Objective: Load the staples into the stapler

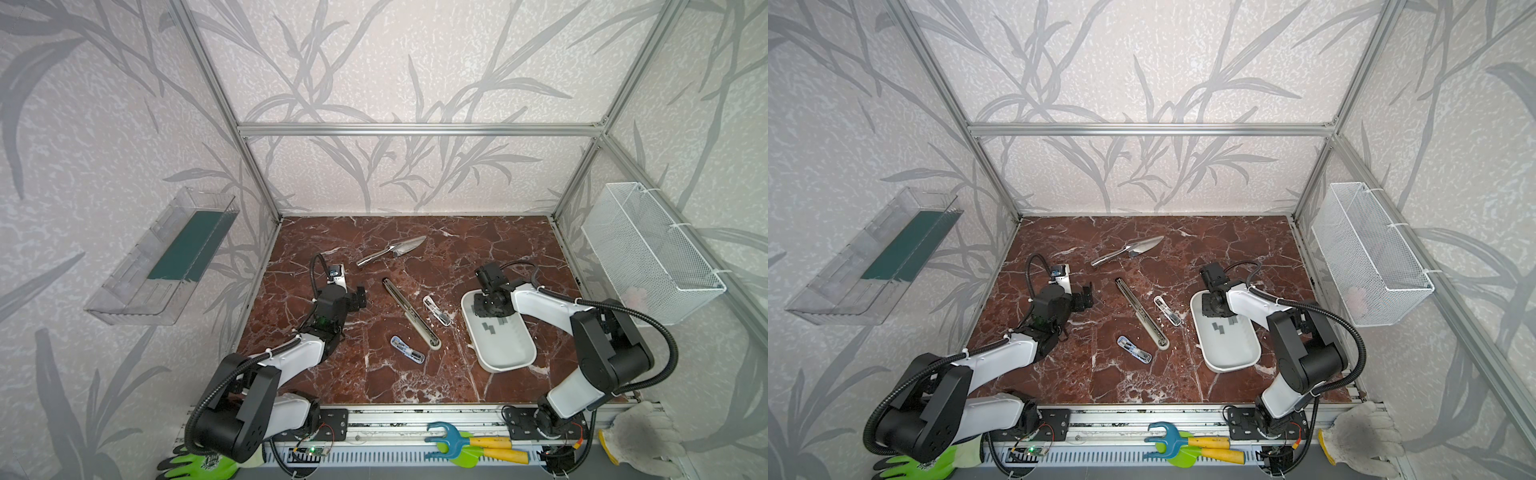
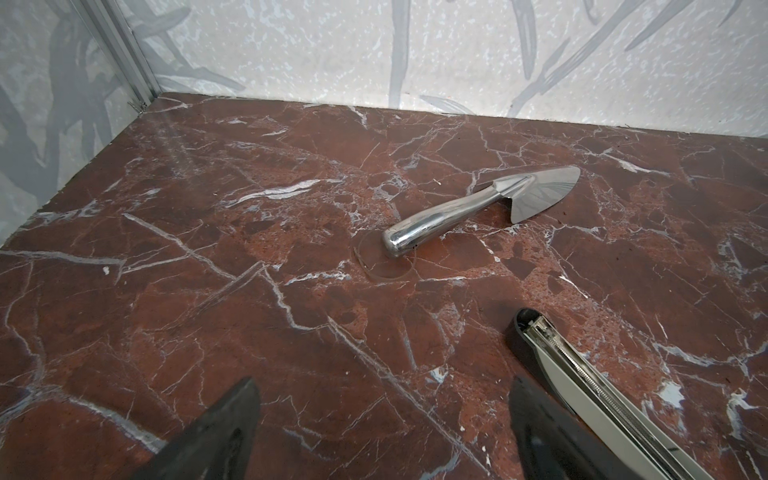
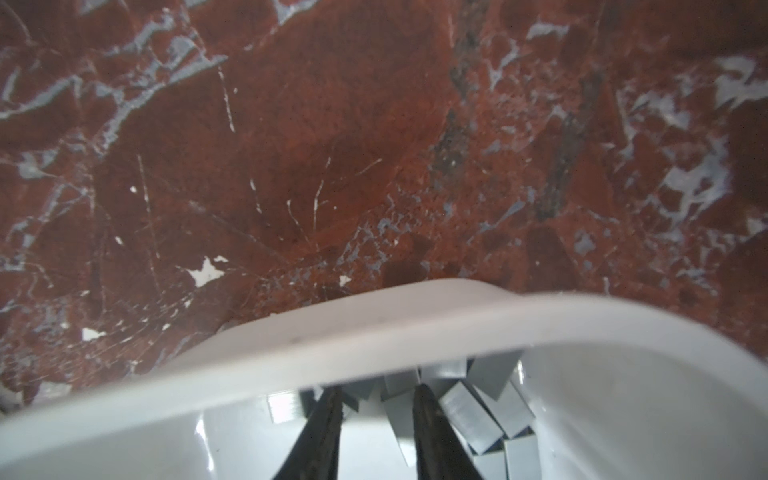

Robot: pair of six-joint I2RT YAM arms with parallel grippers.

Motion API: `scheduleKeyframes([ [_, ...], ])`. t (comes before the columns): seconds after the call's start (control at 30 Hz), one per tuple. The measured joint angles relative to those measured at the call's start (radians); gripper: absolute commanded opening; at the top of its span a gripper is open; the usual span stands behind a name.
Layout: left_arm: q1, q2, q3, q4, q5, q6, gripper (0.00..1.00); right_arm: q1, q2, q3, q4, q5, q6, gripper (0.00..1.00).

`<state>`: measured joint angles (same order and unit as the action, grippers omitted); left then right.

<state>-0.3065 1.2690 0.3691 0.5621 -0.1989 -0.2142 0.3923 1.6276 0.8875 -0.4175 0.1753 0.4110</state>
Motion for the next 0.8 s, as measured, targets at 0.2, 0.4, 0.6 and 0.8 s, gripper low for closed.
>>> scheduleKeyframes([
  [0.2, 0.0, 0.0, 0.0, 0.0, 0.011, 0.0, 0.93, -0.001, 0.001, 0.0, -0.01, 0.007, 0.011, 0.3],
  [0.4, 0.0, -0.008, -0.013, 0.011, 0.018, 0.0, 0.93, -0.001, 0.0, 0.0, -0.015, 0.008, 0.019, 0.3],
  [0.6, 0.0, -0.02, -0.023, 0.021, 0.021, -0.005, 0.93, -0.001, 0.0, 0.0, -0.024, 0.01, 0.03, 0.28],
  [0.8, 0.0, -0.022, -0.025, 0.026, 0.025, -0.006, 0.94, -0.003, -0.002, -0.001, -0.027, 0.026, 0.042, 0.26],
])
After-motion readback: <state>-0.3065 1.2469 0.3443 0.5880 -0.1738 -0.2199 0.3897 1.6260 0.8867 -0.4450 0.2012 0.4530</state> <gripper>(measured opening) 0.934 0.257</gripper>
